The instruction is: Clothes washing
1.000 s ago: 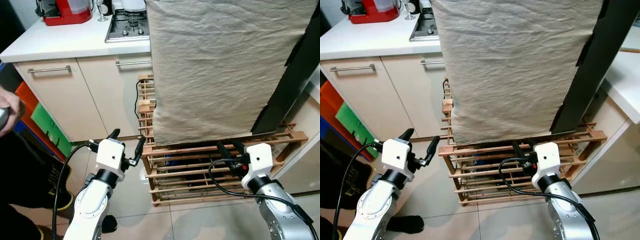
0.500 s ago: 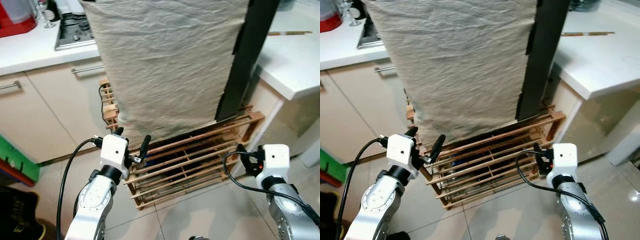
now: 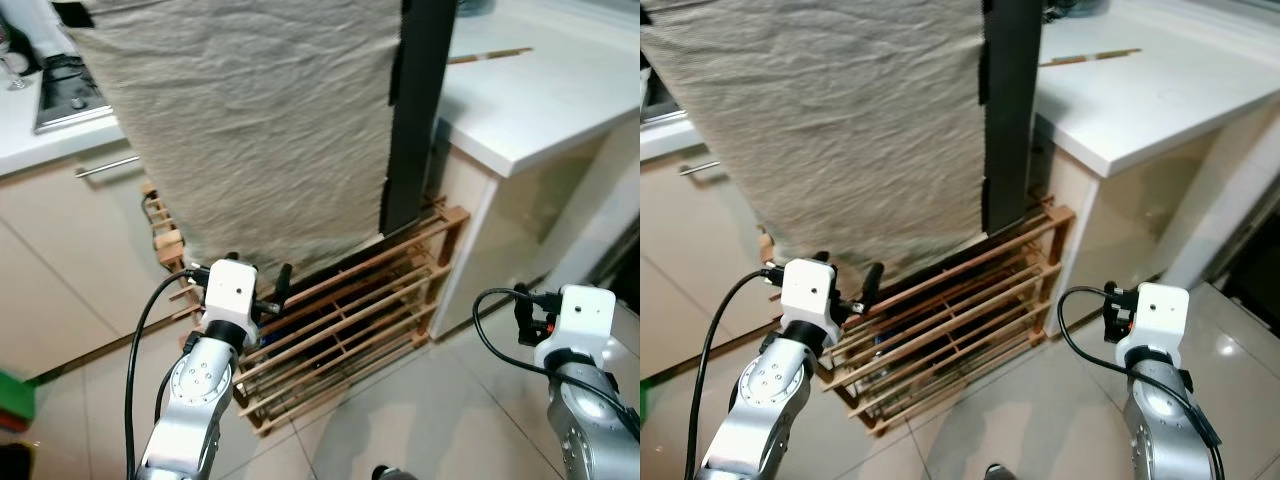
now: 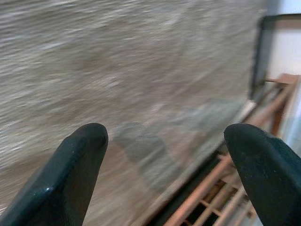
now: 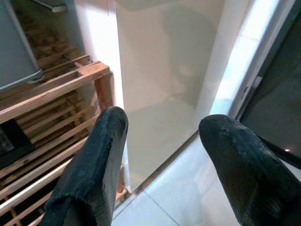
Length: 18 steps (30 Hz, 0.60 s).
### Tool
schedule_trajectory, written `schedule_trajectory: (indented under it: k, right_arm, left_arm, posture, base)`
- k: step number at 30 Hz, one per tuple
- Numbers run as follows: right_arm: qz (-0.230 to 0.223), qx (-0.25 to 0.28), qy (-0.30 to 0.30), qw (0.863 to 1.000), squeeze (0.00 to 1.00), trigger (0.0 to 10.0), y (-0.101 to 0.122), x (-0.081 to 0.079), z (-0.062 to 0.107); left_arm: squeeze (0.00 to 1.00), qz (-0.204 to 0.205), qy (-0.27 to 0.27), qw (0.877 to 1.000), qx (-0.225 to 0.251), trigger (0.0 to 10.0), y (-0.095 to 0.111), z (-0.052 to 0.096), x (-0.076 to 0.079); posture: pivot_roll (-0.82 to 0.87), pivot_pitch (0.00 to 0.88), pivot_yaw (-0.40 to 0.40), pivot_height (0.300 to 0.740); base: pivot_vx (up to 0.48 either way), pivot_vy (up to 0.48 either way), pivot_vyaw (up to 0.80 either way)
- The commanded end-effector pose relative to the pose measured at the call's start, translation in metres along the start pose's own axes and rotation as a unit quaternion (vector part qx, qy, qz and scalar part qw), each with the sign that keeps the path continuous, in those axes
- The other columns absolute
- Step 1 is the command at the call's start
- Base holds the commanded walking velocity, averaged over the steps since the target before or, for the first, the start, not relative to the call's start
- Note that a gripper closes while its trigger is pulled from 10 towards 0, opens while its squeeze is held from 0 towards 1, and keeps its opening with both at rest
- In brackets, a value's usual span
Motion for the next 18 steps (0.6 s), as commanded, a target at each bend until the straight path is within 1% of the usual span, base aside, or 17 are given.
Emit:
schedule_trajectory:
  k: [1, 2, 4, 5, 6, 7, 8, 9, 10, 11, 12, 14, 16, 18]
  right_arm:
    - [0.002, -0.007, -0.002, 1.000, 0.00, 10.0, -0.001, -0.007, -0.001]
    - [0.002, -0.007, -0.002, 1.000, 0.00, 10.0, -0.001, -0.007, -0.001]
    - [0.022, -0.010, 0.005, 1.000, 0.00, 10.0, -0.001, -0.011, -0.004]
    - [0.025, -0.012, 0.012, 1.000, 0.00, 10.0, -0.001, -0.015, -0.005]
    - [0.025, -0.012, 0.012, 1.000, 0.00, 10.0, -0.001, -0.015, -0.005]
    - [0.024, -0.018, 0.026, 0.999, 0.00, 10.0, -0.001, -0.022, -0.008]
    - [0.024, -0.018, 0.026, 0.999, 0.00, 10.0, -0.001, -0.022, -0.008]
    - [0.017, -0.023, 0.035, 0.999, 0.00, 10.0, -0.001, -0.028, -0.011]
    - [0.018, -0.023, 0.032, 0.999, 0.00, 10.0, -0.001, -0.029, -0.013]
    - [0.018, -0.023, 0.032, 0.999, 0.00, 10.0, -0.001, -0.029, -0.013]
    - [0.015, -0.025, 0.022, 0.999, 0.00, 10.0, -0.001, -0.028, -0.016]
    - [0.008, -0.028, 0.017, 0.999, 0.00, 10.0, 0.000, -0.028, -0.019]
    - [0.004, -0.029, 0.020, 0.999, 0.00, 10.0, 0.002, -0.029, -0.022]
    - [-0.011, -0.031, 0.018, 0.999, 0.00, 10.0, 0.005, -0.030, -0.025]
  left_arm:
    - [0.00, 0.004, -0.010, 1.000, 0.004, 10.0, 0.003, 0.004, -0.001]
    - [0.00, 0.004, -0.010, 1.000, 0.004, 10.0, 0.003, 0.004, -0.001]
    - [0.00, -0.018, -0.002, 1.000, 0.000, 10.0, 0.003, 0.005, -0.001]
    - [0.00, -0.019, 0.003, 1.000, 0.000, 10.0, 0.003, 0.005, -0.002]
    - [0.00, -0.019, 0.003, 1.000, 0.000, 10.0, 0.003, 0.005, -0.002]
    - [0.00, -0.011, 0.009, 1.000, 0.003, 10.0, 0.004, 0.006, -0.002]
    - [0.00, -0.011, 0.009, 1.000, 0.003, 10.0, 0.004, 0.006, -0.002]
    - [0.00, -0.013, 0.015, 1.000, 0.010, 10.0, 0.008, 0.006, -0.003]
    - [0.00, -0.026, 0.021, 0.999, 0.017, 10.0, 0.011, 0.006, -0.005]
    - [0.00, -0.026, 0.021, 0.999, 0.017, 10.0, 0.011, 0.006, -0.005]
    - [0.00, -0.035, 0.030, 0.999, 0.024, 10.0, 0.015, 0.005, -0.008]
    - [0.00, -0.035, 0.038, 0.998, 0.031, 10.0, 0.020, 0.005, -0.011]
    - [0.00, -0.033, 0.036, 0.998, 0.030, 10.0, 0.022, 0.006, -0.011]
    - [0.00, -0.032, 0.033, 0.998, 0.030, 10.0, 0.022, 0.007, -0.010]
  posture:
    - [-0.10, 0.000, 0.101, 0.740]
    - [-0.10, 0.000, 0.101, 0.740]
    - [-0.09, 0.000, 0.085, 0.740]
    - [-0.08, 0.000, 0.073, 0.740]
    - [-0.08, 0.000, 0.073, 0.740]
    - [-0.07, 0.000, 0.053, 0.740]
    - [-0.07, 0.000, 0.053, 0.740]
    - [-0.07, 0.000, 0.041, 0.740]
    - [-0.06, 0.000, 0.027, 0.740]
    - [-0.06, 0.000, 0.027, 0.740]
    - [-0.05, 0.000, 0.005, 0.740]
    - [-0.04, 0.000, -0.010, 0.740]
    - [-0.04, 0.000, -0.022, 0.740]
    - [-0.04, 0.000, -0.027, 0.740]
  base:
    - [0.000, 0.000, -0.78]
    - [0.000, 0.000, -0.78]
    - [0.000, 0.000, -0.78]
    - [0.000, 0.000, -0.78]
    - [0.000, 0.000, -0.78]
    - [0.000, 0.000, -0.78]
    - [0.000, 0.000, -0.78]
    - [0.000, 0.000, -0.78]
    - [0.000, 0.000, -0.78]
    - [0.000, 0.000, -0.78]
    - [0.000, 0.000, -0.78]
    - [0.000, 0.000, -0.78]
    - [0.000, 0.000, -0.78]
    - [0.000, 0.000, -0.78]
Point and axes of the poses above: a point about 5 cm out from each wrist's last joint towards the gripper, its own z axis pointing back from the gripper into the wrist, its own y axis along the axis of the wrist's last joint, x = y × z, the point moved 3 cm from there along -z, pointing out of the wrist towards the gripper, and after that the axes turned 1 degree about z, right-handed, at the moved point
